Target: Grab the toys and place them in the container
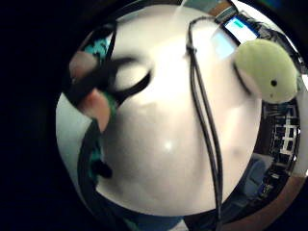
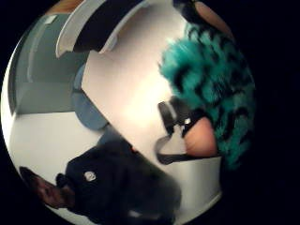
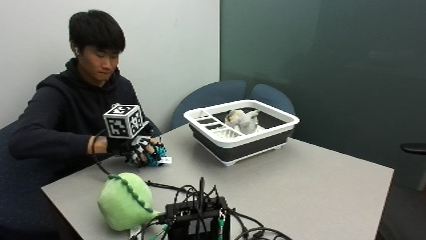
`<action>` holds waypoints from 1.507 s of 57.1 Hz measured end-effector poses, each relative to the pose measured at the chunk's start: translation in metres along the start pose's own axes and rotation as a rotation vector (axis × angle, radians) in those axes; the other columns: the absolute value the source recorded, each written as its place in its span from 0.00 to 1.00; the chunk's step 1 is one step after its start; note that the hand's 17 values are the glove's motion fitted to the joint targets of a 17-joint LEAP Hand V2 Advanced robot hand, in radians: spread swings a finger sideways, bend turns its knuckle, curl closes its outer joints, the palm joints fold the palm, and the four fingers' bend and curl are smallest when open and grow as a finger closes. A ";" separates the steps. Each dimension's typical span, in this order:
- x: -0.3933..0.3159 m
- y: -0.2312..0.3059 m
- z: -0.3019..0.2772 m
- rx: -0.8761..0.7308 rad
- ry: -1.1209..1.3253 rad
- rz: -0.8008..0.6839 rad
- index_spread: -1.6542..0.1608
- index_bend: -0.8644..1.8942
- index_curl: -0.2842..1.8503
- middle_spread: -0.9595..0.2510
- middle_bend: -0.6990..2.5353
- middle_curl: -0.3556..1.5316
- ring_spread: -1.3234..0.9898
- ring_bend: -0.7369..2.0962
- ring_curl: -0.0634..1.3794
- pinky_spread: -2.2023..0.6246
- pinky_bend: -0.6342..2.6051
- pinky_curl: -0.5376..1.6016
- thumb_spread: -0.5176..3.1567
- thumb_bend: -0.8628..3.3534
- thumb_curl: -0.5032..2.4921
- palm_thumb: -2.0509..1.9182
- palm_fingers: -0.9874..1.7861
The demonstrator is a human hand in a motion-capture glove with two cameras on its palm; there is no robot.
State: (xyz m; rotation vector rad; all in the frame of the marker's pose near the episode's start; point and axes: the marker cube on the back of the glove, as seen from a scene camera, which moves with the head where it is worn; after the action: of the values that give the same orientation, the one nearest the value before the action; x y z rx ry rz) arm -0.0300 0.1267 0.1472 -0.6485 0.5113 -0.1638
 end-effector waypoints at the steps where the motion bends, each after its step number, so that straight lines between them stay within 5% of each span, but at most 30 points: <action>1: -0.001 -0.002 0.000 0.009 0.015 -0.006 0.73 0.33 0.24 0.82 0.26 0.28 0.53 0.66 0.44 0.70 0.64 0.44 0.52 0.23 0.30 0.58 0.52; 12: -0.011 -0.038 -0.020 0.040 0.035 -0.057 0.75 0.35 0.21 0.72 0.37 0.35 0.46 0.76 0.50 0.66 0.65 0.46 0.52 0.27 0.34 0.67 0.69; 25: -0.056 -0.101 -0.152 0.251 -0.114 -0.088 0.73 0.45 0.24 0.66 0.44 0.43 0.44 0.75 0.51 0.65 0.61 0.47 0.45 0.26 0.40 0.69 0.73; 40: -0.117 -0.228 -0.235 0.388 -0.047 -0.258 0.70 0.53 0.30 0.63 0.48 0.52 0.42 0.76 0.52 0.64 0.60 0.49 0.39 0.26 0.46 0.69 0.70; 44: -0.142 -0.260 -0.231 0.371 -0.157 -0.058 0.69 0.53 0.31 0.62 0.48 0.54 0.42 0.77 0.53 0.64 0.61 0.50 0.38 0.26 0.48 0.68 0.67; 51: -0.156 -0.296 -0.196 0.324 -0.108 -0.004 0.69 0.50 0.33 0.61 0.44 0.55 0.42 0.79 0.54 0.64 0.65 0.52 0.37 0.25 0.49 0.68 0.58; 58: -0.158 -0.300 -0.166 0.202 -0.052 -0.021 0.71 0.41 0.32 0.64 0.37 0.53 0.44 0.79 0.52 0.65 0.66 0.52 0.42 0.25 0.47 0.66 0.48; 61: -0.134 -0.300 -0.173 0.156 -0.155 -0.003 0.71 0.42 0.33 0.68 0.31 0.50 0.45 0.73 0.50 0.67 0.65 0.52 0.45 0.23 0.44 0.63 0.33; 65: -0.105 -0.293 -0.189 0.173 -0.265 0.032 0.71 0.42 0.32 0.72 0.28 0.47 0.49 0.63 0.43 0.71 0.61 0.49 0.47 0.21 0.41 0.59 0.26; 74: -0.099 -0.235 -0.199 0.238 -0.237 0.054 0.71 0.42 0.32 0.76 0.27 0.44 0.53 0.53 0.33 0.76 0.55 0.44 0.49 0.20 0.36 0.57 0.31; 86: 0.020 -0.142 -0.217 0.221 -0.203 0.289 0.71 0.42 0.33 0.76 0.28 0.43 0.55 0.48 0.29 0.78 0.50 0.41 0.51 0.20 0.33 0.56 0.35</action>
State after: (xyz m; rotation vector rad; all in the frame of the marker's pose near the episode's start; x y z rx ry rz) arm -0.1199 -0.1072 0.0792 -0.3651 0.3795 0.1168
